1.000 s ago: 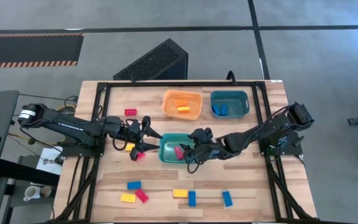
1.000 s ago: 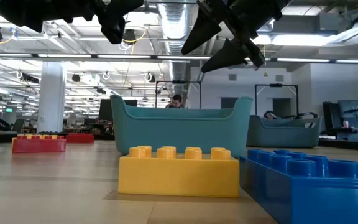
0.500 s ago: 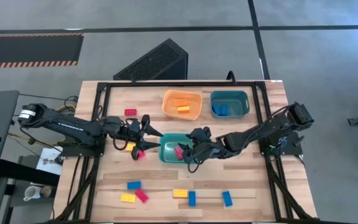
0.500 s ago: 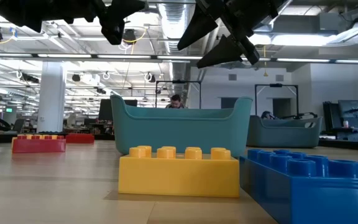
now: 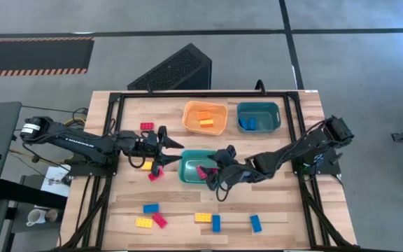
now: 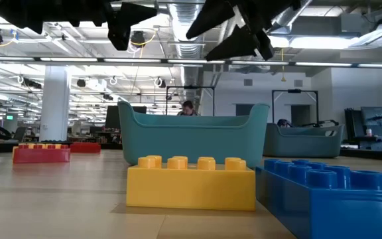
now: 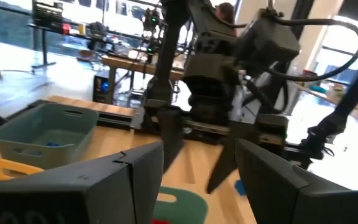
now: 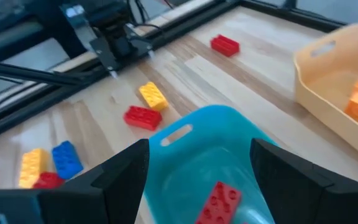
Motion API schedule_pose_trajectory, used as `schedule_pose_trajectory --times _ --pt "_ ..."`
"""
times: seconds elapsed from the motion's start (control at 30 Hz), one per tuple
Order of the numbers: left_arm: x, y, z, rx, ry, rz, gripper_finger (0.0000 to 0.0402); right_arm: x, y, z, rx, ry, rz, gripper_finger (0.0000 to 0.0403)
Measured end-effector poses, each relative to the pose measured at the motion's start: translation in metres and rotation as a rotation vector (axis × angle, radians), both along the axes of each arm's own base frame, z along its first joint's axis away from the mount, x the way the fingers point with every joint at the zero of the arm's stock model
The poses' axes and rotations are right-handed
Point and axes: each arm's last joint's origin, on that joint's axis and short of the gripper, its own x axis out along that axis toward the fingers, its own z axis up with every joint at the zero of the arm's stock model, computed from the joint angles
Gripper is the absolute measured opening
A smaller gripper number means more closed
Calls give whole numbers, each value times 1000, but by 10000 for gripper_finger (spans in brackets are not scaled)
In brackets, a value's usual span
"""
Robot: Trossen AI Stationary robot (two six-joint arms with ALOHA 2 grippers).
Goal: Sort & place blocks by color
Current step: Put the yellow game piece into the yellow bin
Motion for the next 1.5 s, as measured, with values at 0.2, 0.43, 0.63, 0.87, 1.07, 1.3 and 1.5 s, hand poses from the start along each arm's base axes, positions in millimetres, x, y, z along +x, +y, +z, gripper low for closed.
schedule_pose_trajectory --times 0.2,0.43,0.63,0.87,1.07,1.3,1.5 --pt "0 -1 1 51 -15 -15 187 2 3 4 -19 -35 24 301" --pt "0 -2 1 70 -19 -44 187 3 0 5 -22 -41 11 301" --pt "0 -2 0 127 -16 -44 187 4 1 7 12 -77 9 301" --pt "0 1 4 168 -52 -20 187 6 -1 9 -56 -68 37 302" --pt "0 5 8 169 -94 4 187 7 -6 9 -62 -59 27 302" --pt "0 6 7 170 -89 8 187 5 -2 8 -62 -55 40 302" --pt "0 6 4 175 -53 12 187 6 -5 8 -70 -49 31 302"
